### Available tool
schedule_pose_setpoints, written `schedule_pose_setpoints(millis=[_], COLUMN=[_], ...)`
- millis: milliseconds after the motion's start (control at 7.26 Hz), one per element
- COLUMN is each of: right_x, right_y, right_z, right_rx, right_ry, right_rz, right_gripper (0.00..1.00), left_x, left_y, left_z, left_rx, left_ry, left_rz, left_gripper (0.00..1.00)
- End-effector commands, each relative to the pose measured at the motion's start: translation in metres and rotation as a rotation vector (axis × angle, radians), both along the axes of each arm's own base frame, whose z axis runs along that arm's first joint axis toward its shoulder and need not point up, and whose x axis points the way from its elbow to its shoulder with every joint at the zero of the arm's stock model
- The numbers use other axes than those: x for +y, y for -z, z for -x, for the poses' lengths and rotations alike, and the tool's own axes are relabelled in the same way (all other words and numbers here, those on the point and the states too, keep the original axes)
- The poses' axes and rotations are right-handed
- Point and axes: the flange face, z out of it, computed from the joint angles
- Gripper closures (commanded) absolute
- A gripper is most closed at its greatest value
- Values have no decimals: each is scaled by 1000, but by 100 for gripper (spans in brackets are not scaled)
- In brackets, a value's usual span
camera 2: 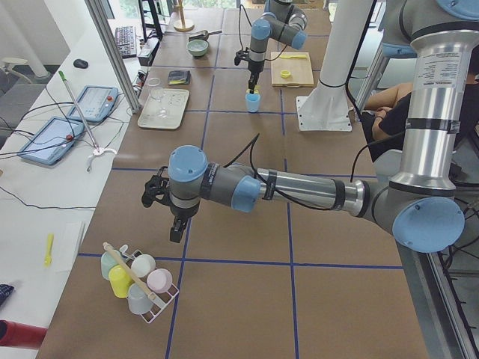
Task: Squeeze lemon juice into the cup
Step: 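Lower the lemon slice into the blue cup and open the right gripper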
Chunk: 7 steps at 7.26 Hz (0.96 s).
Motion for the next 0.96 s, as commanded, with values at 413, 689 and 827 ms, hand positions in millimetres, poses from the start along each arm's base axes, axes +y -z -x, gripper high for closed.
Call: schedule_pose_setpoints(millis=[413, 689, 827], right_x=[-1, -8, -29], right_y=[-1, 2, 5], right_z=[-1, -7, -28], right_rx=[0, -6, -23], right_ry=[-2, -12, -29], right_rz=[0, -1, 30], right_gripper=[15, 2, 0], left_x=[0, -1, -5], left_y=[-1, 0, 13], left_z=[0, -1, -8], left_rx=[0, 1, 13], left_ry=[-1, 2, 23], left_rz=[0, 3, 11], left_gripper=[0, 0, 0])
